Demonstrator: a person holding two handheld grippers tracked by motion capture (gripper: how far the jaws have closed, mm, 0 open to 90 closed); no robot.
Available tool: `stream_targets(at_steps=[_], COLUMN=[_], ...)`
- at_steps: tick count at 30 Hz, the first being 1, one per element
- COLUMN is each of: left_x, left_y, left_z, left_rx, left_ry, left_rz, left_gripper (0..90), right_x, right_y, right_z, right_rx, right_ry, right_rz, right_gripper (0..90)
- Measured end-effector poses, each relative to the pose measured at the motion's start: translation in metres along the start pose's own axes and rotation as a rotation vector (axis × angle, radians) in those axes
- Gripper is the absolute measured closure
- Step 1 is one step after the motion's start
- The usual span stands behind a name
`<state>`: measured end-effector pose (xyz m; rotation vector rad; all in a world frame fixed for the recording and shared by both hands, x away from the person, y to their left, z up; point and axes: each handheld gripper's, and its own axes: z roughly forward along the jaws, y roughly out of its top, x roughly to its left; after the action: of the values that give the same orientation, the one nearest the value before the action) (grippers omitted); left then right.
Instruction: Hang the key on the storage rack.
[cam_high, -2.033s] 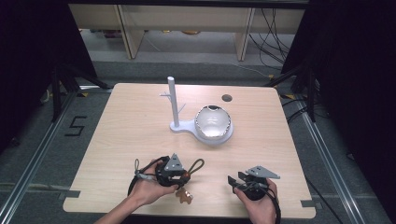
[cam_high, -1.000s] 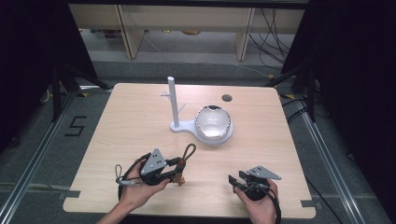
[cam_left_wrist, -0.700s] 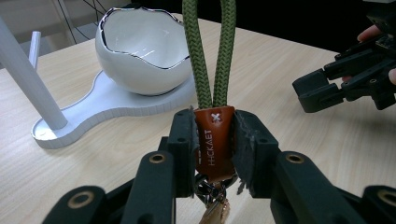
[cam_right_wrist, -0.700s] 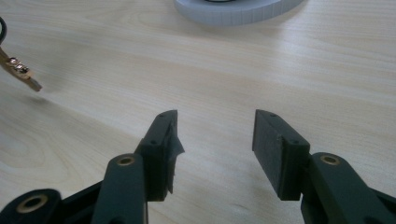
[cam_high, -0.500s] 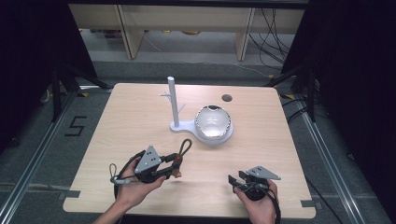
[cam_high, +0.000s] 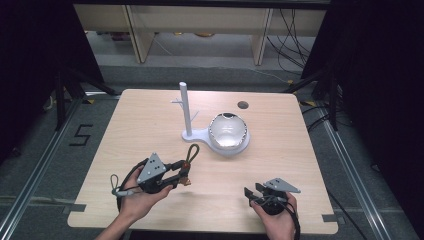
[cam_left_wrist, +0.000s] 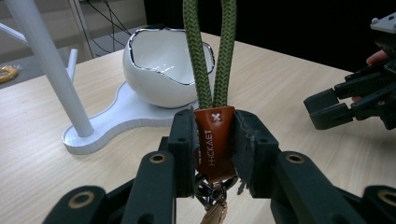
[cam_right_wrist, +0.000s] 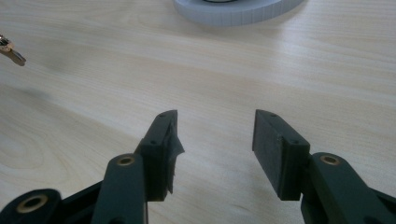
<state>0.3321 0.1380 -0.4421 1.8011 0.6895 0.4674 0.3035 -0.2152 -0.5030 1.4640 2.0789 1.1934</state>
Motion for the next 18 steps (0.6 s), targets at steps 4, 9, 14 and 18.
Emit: stream_targets(at_steps=[4, 9, 14, 18], left_x=[0.0023, 0.0045, 0.0066, 0.0092], left_y=[0.0010, 0.0023, 0.0046, 0.0057], left_z=[-0.0025, -0.0049, -0.0088, -0.0101], left_rx=[-0.012, -0.026, -0.030, -0.045], left_ry=[0.008, 0.013, 0.026, 0.028], left_rz=[-0.002, 0.000, 0.000, 0.004], left_gripper=[68.8, 68.8, 68.8, 68.8], right_x=[0.0004, 0.0003, 0.0001, 0.0004], right_y=[0.0001, 0.0000, 0.0000, 0.0001], right_z=[-0.0001, -0.0001, 0.0005, -0.0004], right_rx=[0.000, -0.003, -0.004, -0.008], right_ry=[0.001, 0.000, -0.016, 0.004], right_rz=[0.001, -0.001, -0.005, 0.001], right_gripper=[51.1, 51.2, 51.1, 51.1])
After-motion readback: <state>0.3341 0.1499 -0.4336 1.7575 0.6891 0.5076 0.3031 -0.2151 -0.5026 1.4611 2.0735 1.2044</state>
